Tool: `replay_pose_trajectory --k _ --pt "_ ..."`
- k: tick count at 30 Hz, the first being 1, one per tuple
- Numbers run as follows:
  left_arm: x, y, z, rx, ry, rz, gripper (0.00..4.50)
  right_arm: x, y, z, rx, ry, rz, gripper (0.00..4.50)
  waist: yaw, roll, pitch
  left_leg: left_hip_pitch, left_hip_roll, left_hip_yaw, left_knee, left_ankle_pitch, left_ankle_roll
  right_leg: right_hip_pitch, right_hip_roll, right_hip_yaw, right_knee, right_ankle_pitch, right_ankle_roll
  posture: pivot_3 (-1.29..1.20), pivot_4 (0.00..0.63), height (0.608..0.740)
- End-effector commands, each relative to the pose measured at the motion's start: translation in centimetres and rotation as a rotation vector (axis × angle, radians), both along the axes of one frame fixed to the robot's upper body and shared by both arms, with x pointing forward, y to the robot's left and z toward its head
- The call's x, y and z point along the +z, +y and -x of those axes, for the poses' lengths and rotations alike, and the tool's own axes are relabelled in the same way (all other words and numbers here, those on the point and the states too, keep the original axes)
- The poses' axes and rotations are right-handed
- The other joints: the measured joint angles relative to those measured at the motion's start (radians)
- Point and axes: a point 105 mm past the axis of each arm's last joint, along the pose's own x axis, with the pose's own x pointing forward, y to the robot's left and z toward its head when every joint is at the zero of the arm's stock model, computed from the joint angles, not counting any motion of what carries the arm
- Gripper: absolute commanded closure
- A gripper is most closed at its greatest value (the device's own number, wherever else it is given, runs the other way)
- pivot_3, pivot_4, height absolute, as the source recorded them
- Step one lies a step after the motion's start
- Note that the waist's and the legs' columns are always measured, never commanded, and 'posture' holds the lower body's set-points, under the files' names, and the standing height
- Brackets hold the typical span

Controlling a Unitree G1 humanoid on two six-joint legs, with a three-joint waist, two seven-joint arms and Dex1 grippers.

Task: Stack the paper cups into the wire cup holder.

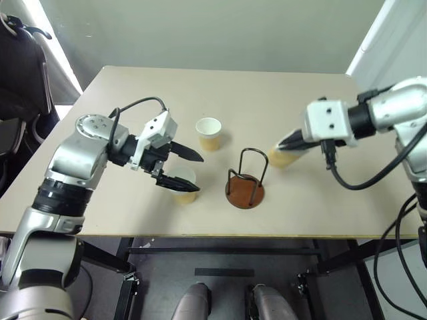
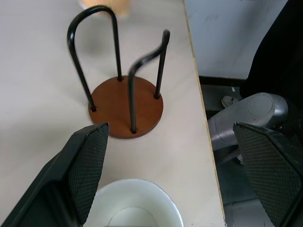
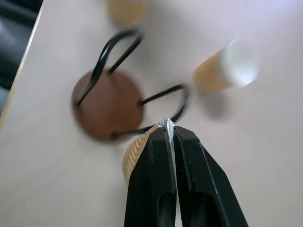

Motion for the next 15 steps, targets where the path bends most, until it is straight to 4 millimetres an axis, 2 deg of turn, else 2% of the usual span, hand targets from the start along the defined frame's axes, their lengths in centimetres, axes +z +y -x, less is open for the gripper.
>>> replay_pose_trajectory --k 1,6,15 --pt "0.9 -0.2 0.3 -0.053 -0.027 -0.002 0.0 2.4 1.0 1.3 0.05 -0.059 -0.051 4.45 0.001 0.0 0.0 0.0 0.0 0.0 0.0 0.0 0.0 0.0 0.0 0.0 0.0 -0.001 -0.001 0.0 0.15 0.74" --pt "0.9 -0.4 0.0 -0.064 -0.032 -0.007 0.0 3.7 2.2 2.2 0.1 -0.078 -0.084 4.45 0.001 0.0 0.0 -0.001 0.0 0.0 0.0 0.0 0.0 -0.001 0.0 0.0 0.0 -0.001 -0.001 0.0 0.15 0.74" --pt "1.2 -0.5 -0.2 -0.073 -0.038 -0.011 0.0 2.0 4.3 3.6 0.195 -0.012 -0.072 4.45 0.0 0.0 0.0 -0.001 0.0 0.0 0.0 0.0 0.0 -0.002 0.0 0.0 0.0 -0.001 0.0 0.0 0.15 0.74"
